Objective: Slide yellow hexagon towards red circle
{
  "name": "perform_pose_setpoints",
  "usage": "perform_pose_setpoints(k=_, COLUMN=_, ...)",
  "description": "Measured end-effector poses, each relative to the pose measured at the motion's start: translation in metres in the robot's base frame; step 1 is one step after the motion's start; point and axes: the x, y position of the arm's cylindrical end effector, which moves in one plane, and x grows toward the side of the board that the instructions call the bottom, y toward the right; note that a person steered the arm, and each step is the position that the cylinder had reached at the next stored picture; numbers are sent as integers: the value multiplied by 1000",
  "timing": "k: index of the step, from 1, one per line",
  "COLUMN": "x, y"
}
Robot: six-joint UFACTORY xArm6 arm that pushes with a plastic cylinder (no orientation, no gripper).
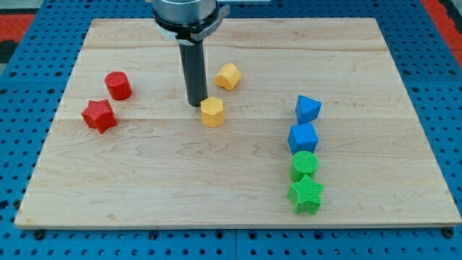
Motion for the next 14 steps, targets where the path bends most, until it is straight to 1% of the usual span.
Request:
perform_pose_setpoints(k=1, x=34, y=-6)
perform_pose_setpoints(k=2, x=86, y=0)
perform_pose_setpoints(k=3, x=125, y=5)
perform_pose_setpoints(k=4, x=127, y=71)
perform_pose_setpoints(k=5, x=89, y=56)
perform_pose_setpoints(k=6, x=48, y=14)
perform_pose_setpoints(k=7, x=3, y=-16)
perform_pose_setpoints(k=8, x=14, y=6)
perform_pose_setpoints(k=9, x=28, y=45)
perform_pose_setpoints(k=10, x=-5, y=37)
perform_pose_setpoints(k=11, x=-20, y=35)
perform_pose_setpoints(k=12, x=1, y=13)
perform_pose_setpoints(k=13, x=9, y=3)
perform_pose_setpoints(k=14, x=10, y=21)
